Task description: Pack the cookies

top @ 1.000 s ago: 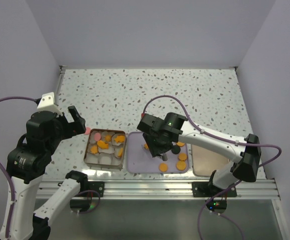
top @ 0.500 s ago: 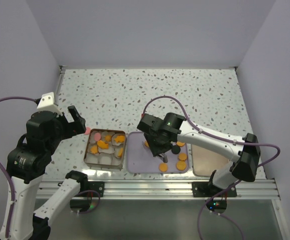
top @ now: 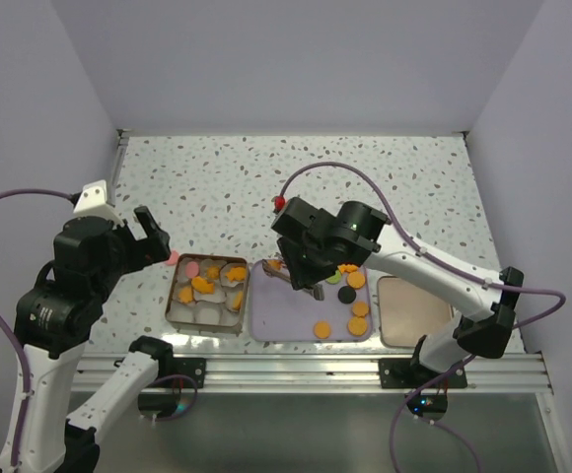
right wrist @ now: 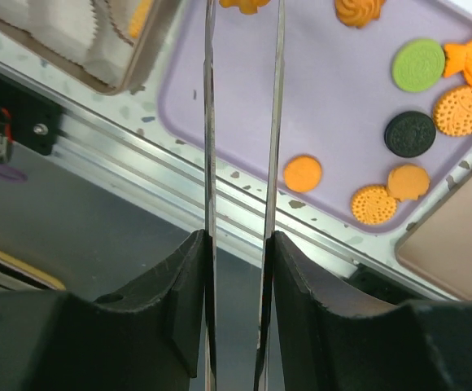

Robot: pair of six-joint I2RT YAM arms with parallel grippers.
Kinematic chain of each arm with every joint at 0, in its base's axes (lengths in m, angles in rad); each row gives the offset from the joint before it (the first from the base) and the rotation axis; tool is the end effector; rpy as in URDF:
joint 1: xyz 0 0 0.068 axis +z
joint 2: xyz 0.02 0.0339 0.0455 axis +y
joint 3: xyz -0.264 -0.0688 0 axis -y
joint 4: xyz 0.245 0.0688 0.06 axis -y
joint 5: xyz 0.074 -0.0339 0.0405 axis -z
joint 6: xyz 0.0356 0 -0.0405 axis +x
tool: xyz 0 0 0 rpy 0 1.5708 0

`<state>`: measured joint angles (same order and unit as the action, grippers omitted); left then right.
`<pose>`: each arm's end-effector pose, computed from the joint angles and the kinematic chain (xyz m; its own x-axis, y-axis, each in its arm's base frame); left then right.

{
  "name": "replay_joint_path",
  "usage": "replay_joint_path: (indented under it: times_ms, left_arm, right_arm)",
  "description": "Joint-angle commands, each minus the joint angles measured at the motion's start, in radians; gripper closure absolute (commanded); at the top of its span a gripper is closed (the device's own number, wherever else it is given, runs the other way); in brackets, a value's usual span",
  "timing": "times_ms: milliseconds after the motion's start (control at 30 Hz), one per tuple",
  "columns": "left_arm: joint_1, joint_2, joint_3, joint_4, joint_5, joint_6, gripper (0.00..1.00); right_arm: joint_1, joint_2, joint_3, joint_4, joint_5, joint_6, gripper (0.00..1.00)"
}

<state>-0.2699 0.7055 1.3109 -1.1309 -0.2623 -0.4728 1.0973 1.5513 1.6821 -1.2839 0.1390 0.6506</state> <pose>0.0797 -0.0125 0.4191 -0.4493 -0.3320 -0.8294 -0.1834 0.9429 -0.2781 0.1386 0.2596 0.3690 -0.8500 -0.3435 -0.3995 -0.4285 0.8918 0.1449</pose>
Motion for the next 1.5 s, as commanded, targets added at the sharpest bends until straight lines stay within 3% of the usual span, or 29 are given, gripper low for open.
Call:
replay_joint_path:
  times_ms: [0, 233, 533, 933, 1233, 1467]
  left_arm:
    - [-0.005, 0.02, 0.034, 0.022, -0.005, -0.015, 0.0]
    - [-0.005, 0.048, 0.045, 0.051, 0.003, -0.015, 0.0]
    - [-0.005, 0.101, 0.062, 0.095, 0.018, -0.004, 0.0]
    - [-0.005, 0.091, 0.034, 0.118, 0.074, -0.041, 0.0]
    - [-0.005, 0.098, 0.044, 0.109, 0.055, -0.027, 0.0]
    - [-0.005, 0.066, 0.01, 0.094, 0.041, -0.024, 0.0]
  right_arm:
    - [-0.005, -0.022, 0.093, -0.042, -0.015, -0.014, 0.66]
    - [0.044, -0.005, 0.175, 0.05, -0.169, -0.006, 0.64]
    - [0.15, 0.18, 0.31, 0.176, -0.302, 0.003, 0.64]
    - [0.15, 0.423, 0.496, 0.205, -0.38, -0.025, 0.65]
    - [0.153, 0.48, 0.481, 0.213, -0.378, -0.028, 0.65]
    - [0.151, 0.492, 0.465, 0.213, -0.368, -0.035, 0.56]
